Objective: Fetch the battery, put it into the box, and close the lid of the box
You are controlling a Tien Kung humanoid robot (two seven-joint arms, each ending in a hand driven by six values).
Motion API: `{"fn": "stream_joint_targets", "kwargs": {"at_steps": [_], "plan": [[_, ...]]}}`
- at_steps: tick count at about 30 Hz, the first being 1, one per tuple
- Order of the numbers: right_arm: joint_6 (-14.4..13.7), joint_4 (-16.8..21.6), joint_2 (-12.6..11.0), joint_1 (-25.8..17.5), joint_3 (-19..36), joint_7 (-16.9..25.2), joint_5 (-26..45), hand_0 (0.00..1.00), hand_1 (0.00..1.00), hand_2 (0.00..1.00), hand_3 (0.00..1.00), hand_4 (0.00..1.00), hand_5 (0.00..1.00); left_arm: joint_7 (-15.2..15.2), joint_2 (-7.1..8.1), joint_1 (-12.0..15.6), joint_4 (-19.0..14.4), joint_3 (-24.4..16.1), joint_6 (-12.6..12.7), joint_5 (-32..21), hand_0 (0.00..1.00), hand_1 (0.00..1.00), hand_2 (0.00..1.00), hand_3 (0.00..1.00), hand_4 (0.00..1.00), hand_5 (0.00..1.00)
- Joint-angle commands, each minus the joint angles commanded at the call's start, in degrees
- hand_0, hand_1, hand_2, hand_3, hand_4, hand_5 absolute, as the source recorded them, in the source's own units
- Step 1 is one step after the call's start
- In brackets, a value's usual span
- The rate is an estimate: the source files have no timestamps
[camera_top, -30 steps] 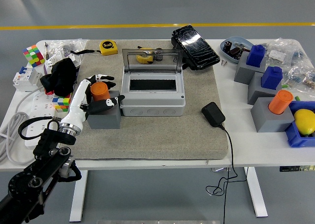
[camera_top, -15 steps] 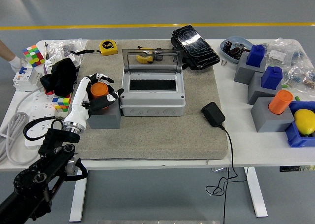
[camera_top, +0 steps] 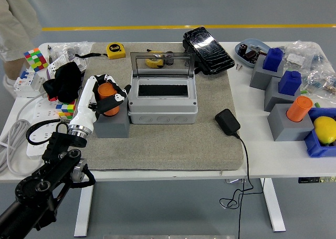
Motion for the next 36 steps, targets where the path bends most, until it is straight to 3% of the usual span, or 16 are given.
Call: {"fn": "stream_joint_targets", "kwargs": {"at_steps": [4, 8, 13, 15, 16, 21, 22, 24, 32, 36], "plan": [[0.0, 0.0, -0.1, 0.1, -0.2, 0.0, 0.1, 0.584, 0.594, 0.573, 0.546, 0.923, 0.484, 2.9, 1.32, -1.1, -3.9, 0.5, -0.2, 5.5, 0.148, 0.129, 0.163, 0.209, 0.75, 0.002], [0.0, 0.0, -0.1, 0.3, -0.4, 0.0, 0.2, 0.584, 0.594, 0.573, 0.546, 0.923, 0.484, 6.3, 3.42, -4.3, -7.1, 4.5, -0.4, 11.8, 0.148, 0.129, 0.163, 0.209, 0.75, 0.002], [-0.1, 0.0, -0.2, 0.5, -0.7, 0.0, 0.2, 0.584, 0.595, 0.573, 0.546, 0.923, 0.484, 10.8, 4.23, -11.3, -7.2, 12.1, 0.1, 20.9, 0.148, 0.131, 0.166, 0.213, 0.767, 0.002], [-0.1, 0.0, -0.2, 0.6, -0.8, 0.0, 0.2, 0.584, 0.595, 0.573, 0.546, 0.923, 0.484, 12.7, 3.87, -13.8, -6.3, 14.6, 0.0, 23.7, 0.148, 0.131, 0.166, 0.213, 0.767, 0.002], [-0.1, 0.0, -0.3, 0.7, -0.9, 0.0, 0.2, 0.584, 0.595, 0.574, 0.546, 0.923, 0.484, 13.8, 3.63, -15.1, -5.7, 15.8, -0.3, 25.0, 0.153, 0.132, 0.168, 0.215, 0.816, 0.002], [-0.1, 0.1, -0.3, 0.7, -1.2, 0.0, 0.4, 0.584, 0.595, 0.574, 0.546, 0.923, 0.484, 17.9, 2.05, -20.7, -2.4, 21.0, -1.2, 30.2, 0.153, 0.132, 0.168, 0.215, 0.816, 0.002], [-0.1, 0.0, -0.3, 0.7, -1.3, 0.0, 0.5, 0.584, 0.595, 0.573, 0.545, 0.923, 0.483, 18.5, 1.75, -21.5, -1.9, 21.8, -1.3, 30.7, 0.168, 0.143, 0.173, 0.226, 0.887, 0.002], [-0.1, 0.0, -0.3, 0.6, -1.4, 0.0, 0.6, 0.584, 0.595, 0.573, 0.545, 0.923, 0.483, 19.9, 0.84, -23.1, -0.5, 23.4, -1.8, 31.8, 0.168, 0.143, 0.173, 0.226, 0.887, 0.002], [-0.1, 0.0, -0.2, 0.3, -1.6, 0.0, 0.8, 0.584, 0.595, 0.574, 0.545, 0.923, 0.483, 23.4, -4.01, -28.1, 5.0, 28.5, -2.5, 35.5, 0.183, 0.15, 0.175, 0.229, 0.924, 0.002], [-0.1, 0.1, -0.2, 0.4, -1.6, 0.0, 0.6, 0.583, 0.595, 0.573, 0.544, 0.923, 0.482, 24.0, -4.19, -29.6, 8.2, 30.1, -2.6, 36.6, 0.189, 0.162, 0.178, 0.242, 0.978, 0.037]]}}
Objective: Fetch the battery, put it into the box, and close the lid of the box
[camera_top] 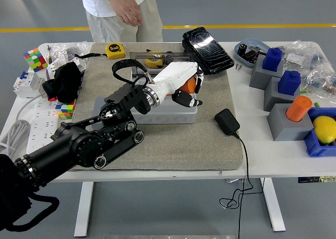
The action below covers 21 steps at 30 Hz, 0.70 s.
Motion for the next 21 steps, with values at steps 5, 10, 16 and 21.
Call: {"fn": "stream_joint_targets", "kwargs": {"at_steps": [5, 10, 16, 21], "plan": [[0.0, 0.0, 0.0, 0.0, -0.2, 0.0, 0.1, 0.584, 0.595, 0.571, 0.545, 0.923, 0.482, 0.1, 0.0, -0.6, 2.9, 0.4, -0.1, 1.1, 0.215, 0.183, 0.196, 0.259, 0.998, 0.085], [0.0, 0.0, 0.0, -0.1, -0.4, -0.1, 0.3, 0.583, 0.595, 0.57, 0.545, 0.923, 0.482, -0.9, 0.0, -1.9, 5.4, 2.1, 0.6, 0.4, 0.22, 0.187, 0.197, 0.261, 0.998, 0.085], [-0.1, 0.1, 0.0, 0.1, -0.3, 0.0, 0.0, 0.583, 0.595, 0.571, 0.545, 0.922, 0.485, -2.0, 0.0, -2.4, 6.6, 2.7, 1.4, 0.5, 0.273, 0.294, 0.293, 0.392, 0.998, 0.083], [-0.1, 0.3, 0.0, 0.1, 0.2, 0.0, -0.6, 0.583, 0.595, 0.571, 0.545, 0.922, 0.485, -2.5, 0.0, -2.5, 7.2, 3.0, 1.7, 0.9, 0.273, 0.294, 0.293, 0.392, 0.998, 0.083]]}}
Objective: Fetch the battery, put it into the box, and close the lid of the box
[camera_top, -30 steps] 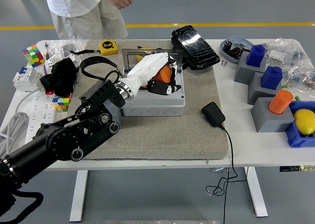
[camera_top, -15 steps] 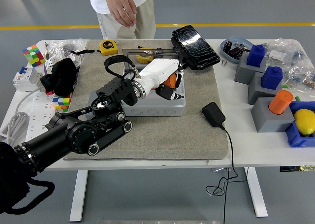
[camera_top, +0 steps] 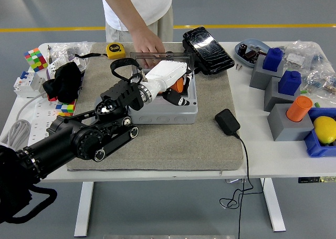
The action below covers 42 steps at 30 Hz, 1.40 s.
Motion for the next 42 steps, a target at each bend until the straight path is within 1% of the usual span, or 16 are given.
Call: {"fn": "stream_joint_targets", "kwargs": {"at_steps": [1, 6, 7, 12, 13, 18, 20, 24, 33, 36, 39, 42], "plan": [[0.0, 0.0, 0.0, 0.0, 0.0, 0.0, 0.0, 0.583, 0.594, 0.57, 0.545, 0.921, 0.481, -0.1, 0.0, 0.0, 0.1, 0.0, 0.1, 0.0, 0.416, 0.472, 0.441, 0.553, 0.998, 0.09], [0.0, 0.0, 0.0, 0.0, -0.1, 0.0, 0.0, 0.583, 0.594, 0.57, 0.545, 0.921, 0.481, 0.0, 0.0, 0.0, 0.7, -0.1, 0.0, 0.3, 0.416, 0.472, 0.441, 0.553, 0.998, 0.09], [0.0, 0.0, 0.0, 0.0, 0.0, 0.0, 0.0, 0.583, 0.594, 0.57, 0.545, 0.921, 0.48, 0.0, 0.0, 0.0, 0.8, -0.1, 0.0, 0.3, 0.552, 0.61, 0.51, 0.646, 0.998, 0.097], [0.0, 0.1, 0.0, 0.1, 0.1, 0.0, -0.1, 0.583, 0.594, 0.57, 0.545, 0.921, 0.48, 0.2, 0.0, 0.1, 1.2, -0.3, -0.3, 0.3, 0.552, 0.61, 0.51, 0.646, 0.998, 0.097], [0.0, 0.1, 0.0, 0.1, 0.1, 0.0, -0.1, 0.583, 0.594, 0.57, 0.545, 0.921, 0.48, 0.2, 0.0, 0.2, 1.2, -0.3, -0.3, 0.2, 0.546, 0.61, 0.508, 0.665, 0.998, 0.105], [0.0, 0.1, 0.0, 0.1, 0.1, 0.0, -0.1, 0.583, 0.594, 0.57, 0.545, 0.921, 0.48, 0.0, 0.0, 0.5, 0.3, -1.0, -0.3, 0.1, 0.546, 0.61, 0.508, 0.665, 0.998, 0.105], [0.0, 0.1, 0.0, 0.1, 0.1, 0.0, -0.2, 0.583, 0.594, 0.57, 0.545, 0.919, 0.479, 0.1, 0.0, 0.7, -0.3, -1.4, -0.4, 0.2, 0.55, 0.621, 0.514, 0.679, 0.998, 0.117], [0.0, 0.1, 0.0, 0.0, 0.3, 0.0, -0.3, 0.583, 0.594, 0.57, 0.545, 0.919, 0.479, 0.2, 0.0, 1.8, -2.9, -2.9, -0.8, 0.2, 0.55, 0.621, 0.514, 0.679, 0.998, 0.117], [0.0, 0.1, 0.0, 0.0, 0.5, 0.0, -0.4, 0.583, 0.594, 0.571, 0.545, 0.92, 0.476, 0.9, 0.0, 5.2, -12.2, -8.0, -1.8, 0.7, 0.528, 0.611, 0.523, 0.687, 0.998, 0.136], [0.0, 0.1, 0.0, -0.1, 0.6, 0.0, -0.5, 0.583, 0.594, 0.571, 0.545, 0.92, 0.476, 0.9, 0.04, 6.3, -14.7, -9.8, -1.9, 0.8, 0.528, 0.611, 0.523, 0.687, 0.998, 0.136], [0.0, 0.1, 0.0, -0.1, 0.7, 0.0, -0.6, 0.584, 0.594, 0.571, 0.545, 0.92, 0.476, 0.8, 0.79, 7.4, -16.5, -12.2, -1.8, 1.0, 0.522, 0.608, 0.523, 0.683, 0.998, 0.148], [0.0, 0.1, 0.1, -0.1, 0.8, 0.0, -0.6, 0.584, 0.594, 0.571, 0.545, 0.92, 0.476, 0.6, 1.57, 8.3, -17.4, -14.5, -1.4, 1.0, 0.522, 0.608, 0.523, 0.683, 0.998, 0.148]]}}
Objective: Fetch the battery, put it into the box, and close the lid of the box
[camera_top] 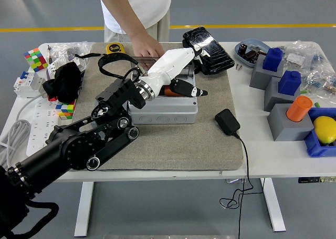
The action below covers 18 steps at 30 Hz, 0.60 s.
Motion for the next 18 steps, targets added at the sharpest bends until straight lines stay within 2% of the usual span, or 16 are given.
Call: {"fn": "stream_joint_targets", "kwargs": {"at_steps": [1, 2, 7, 8, 18], "plan": [[0.0, 0.0, 0.0, 0.0, 0.0, 0.0, 0.0, 0.584, 0.594, 0.571, 0.545, 0.92, 0.476, -0.1, 0.2, 0.2, 0.1, -0.8, 0.1, 0.0, 0.522, 0.608, 0.523, 0.683, 0.998, 0.148], [0.0, 0.0, 0.0, 0.0, -0.1, 0.0, 0.0, 0.583, 0.594, 0.572, 0.545, 0.919, 0.476, 0.0, 0.3, 0.2, 0.3, -1.4, 0.1, 0.1, 0.645, 0.682, 0.656, 0.714, 0.998, 0.184], [0.0, 0.0, 0.0, 0.1, -0.2, 0.0, 0.1, 0.583, 0.594, 0.572, 0.545, 0.919, 0.476, 0.5, 0.52, -0.3, 3.6, -4.5, -0.1, 1.0, 0.645, 0.682, 0.656, 0.714, 0.998, 0.184], [0.0, 0.0, 0.0, 0.1, -0.2, 0.0, 0.1, 0.583, 0.594, 0.571, 0.545, 0.918, 0.476, 0.6, 0.52, -0.5, 4.3, -4.9, -0.2, 1.1, 0.813, 0.808, 0.783, 0.802, 0.998, 0.229], [0.0, 0.0, -0.2, 0.4, -0.6, 0.0, 0.2, 0.583, 0.594, 0.57, 0.545, 0.918, 0.476, 3.1, 0.82, -1.8, 9.1, -4.6, -2.1, 1.5, 0.811, 0.823, 0.805, 0.821, 0.998, 0.26]]}}
